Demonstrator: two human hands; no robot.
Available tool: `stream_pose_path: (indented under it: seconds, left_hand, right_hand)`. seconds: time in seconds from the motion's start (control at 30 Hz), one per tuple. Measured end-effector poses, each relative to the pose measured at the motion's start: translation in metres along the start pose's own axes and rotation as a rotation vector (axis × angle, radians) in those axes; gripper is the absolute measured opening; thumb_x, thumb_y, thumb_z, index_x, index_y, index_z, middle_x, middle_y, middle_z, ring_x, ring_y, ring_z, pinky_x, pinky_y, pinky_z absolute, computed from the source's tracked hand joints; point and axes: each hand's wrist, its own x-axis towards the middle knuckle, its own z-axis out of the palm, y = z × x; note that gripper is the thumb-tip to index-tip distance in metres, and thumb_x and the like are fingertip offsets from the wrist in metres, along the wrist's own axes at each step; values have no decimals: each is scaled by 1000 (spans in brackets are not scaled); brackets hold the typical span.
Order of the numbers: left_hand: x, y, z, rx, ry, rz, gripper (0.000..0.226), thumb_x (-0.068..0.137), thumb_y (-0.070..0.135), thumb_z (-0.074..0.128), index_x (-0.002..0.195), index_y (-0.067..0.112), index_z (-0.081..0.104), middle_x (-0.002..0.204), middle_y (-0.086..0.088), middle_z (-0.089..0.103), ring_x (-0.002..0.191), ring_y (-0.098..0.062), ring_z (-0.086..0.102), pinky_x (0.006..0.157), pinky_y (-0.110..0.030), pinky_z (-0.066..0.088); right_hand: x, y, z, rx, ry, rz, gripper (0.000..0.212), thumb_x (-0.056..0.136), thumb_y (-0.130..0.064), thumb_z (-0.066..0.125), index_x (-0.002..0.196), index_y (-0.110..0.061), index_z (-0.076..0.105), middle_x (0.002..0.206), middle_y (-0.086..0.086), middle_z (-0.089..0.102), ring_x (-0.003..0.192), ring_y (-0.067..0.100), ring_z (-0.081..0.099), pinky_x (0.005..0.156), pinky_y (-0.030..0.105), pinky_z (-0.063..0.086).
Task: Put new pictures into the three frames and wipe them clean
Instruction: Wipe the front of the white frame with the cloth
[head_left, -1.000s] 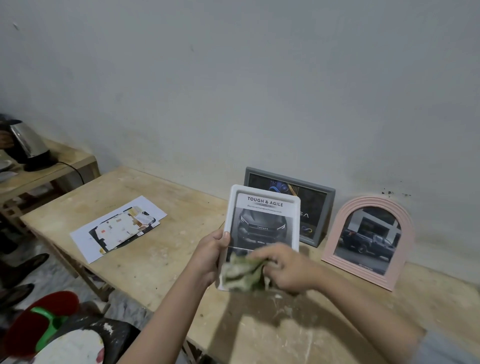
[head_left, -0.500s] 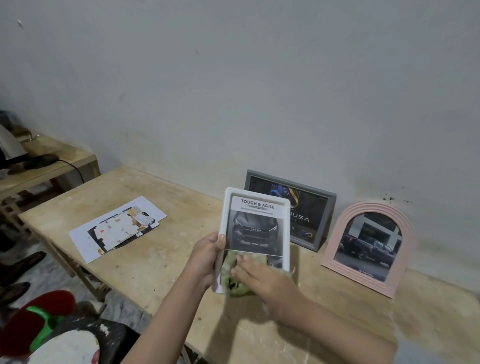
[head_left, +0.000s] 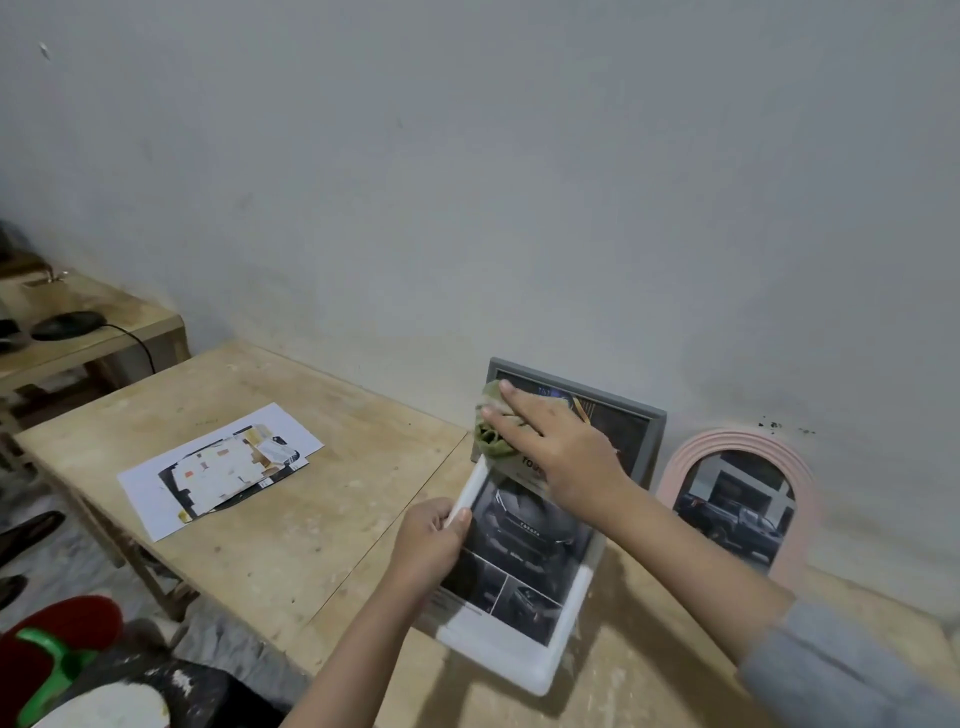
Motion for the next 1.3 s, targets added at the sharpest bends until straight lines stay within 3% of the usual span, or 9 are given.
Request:
stream_pose_path:
  seconds: [0.2, 0.37, 0.47, 0.63, 0.77, 0.9, 1.03, 1.2, 1.3]
  left_hand:
    - [-1, -5, -6, -64, 103, 4, 31, 94, 20, 52, 72, 1, 63, 63, -13, 56, 60, -22, 51, 61, -32, 36]
    - [-1, -8, -30, -130, 162, 7, 26, 95, 14, 53, 78, 5, 69, 74, -15, 69, 67, -28, 62, 65, -39, 49]
    - [1, -4, -39, -135, 182, 12, 26, 97, 11, 50, 80, 8, 70, 75, -12, 70, 71, -30, 66, 67, -41, 53]
    - [5, -2, -38, -87, 223, 13, 25, 96, 11, 52, 79, 3, 68, 67, -2, 61, 64, -19, 55, 59, -28, 40]
    - [11, -7, -37, -186, 278, -1, 35, 81, 32, 50, 79, 1, 67, 73, -17, 65, 70, -26, 57, 66, -36, 44]
    - [12, -1, -27, -197, 228, -10, 26, 93, 18, 50, 82, 6, 70, 84, -20, 71, 80, -37, 66, 77, -49, 53]
    - [13, 3, -15, -209, 241, -18, 29, 97, 13, 47, 79, 8, 70, 80, -17, 71, 74, -33, 65, 69, -42, 53]
    - [7, 7, -14, -326, 344, -77, 28, 98, 12, 46, 82, -5, 62, 73, -11, 61, 65, -22, 54, 58, -28, 43]
    - [6, 10, -16, -366, 418, -103, 27, 98, 12, 45, 82, -1, 62, 70, -7, 59, 60, -19, 52, 51, -22, 44]
  right_hand:
    - [-14, 23, 40, -118, -3, -118, 45, 91, -8, 46, 135, -16, 47, 142, 9, 47, 108, 32, 58, 80, 38, 55]
    - [-36, 35, 29, -184, -25, -122, 52, 82, -2, 36, 128, -12, 59, 139, 10, 51, 106, 31, 60, 79, 31, 54]
    - [-48, 48, 25, -204, -68, -94, 61, 75, 2, 32, 129, -14, 55, 136, 9, 54, 101, 30, 62, 66, 27, 54]
    - [-56, 67, 18, -182, -324, 135, 87, 55, 7, 73, 132, -24, 48, 136, 3, 55, 84, 28, 61, 44, 27, 51]
    - [-55, 73, 10, -91, -189, 371, 94, 48, 19, 61, 133, -20, 53, 137, 8, 53, 90, 35, 60, 50, 32, 52]
    - [-51, 60, 19, -35, -169, 300, 98, 52, 19, 63, 140, -21, 44, 148, 7, 40, 110, 31, 55, 62, 35, 58]
    - [-56, 34, 38, 4, -216, 310, 96, 58, 18, 64, 143, -16, 39, 151, 10, 34, 125, 33, 49, 63, 34, 59]
    - [-80, 7, 49, -3, -195, 223, 96, 53, 18, 62, 141, -12, 39, 146, 16, 40, 123, 37, 51, 74, 36, 59]
    - [-100, -12, 54, -4, -259, 184, 101, 41, 12, 73, 135, -13, 48, 141, 14, 47, 113, 33, 59, 69, 27, 57]
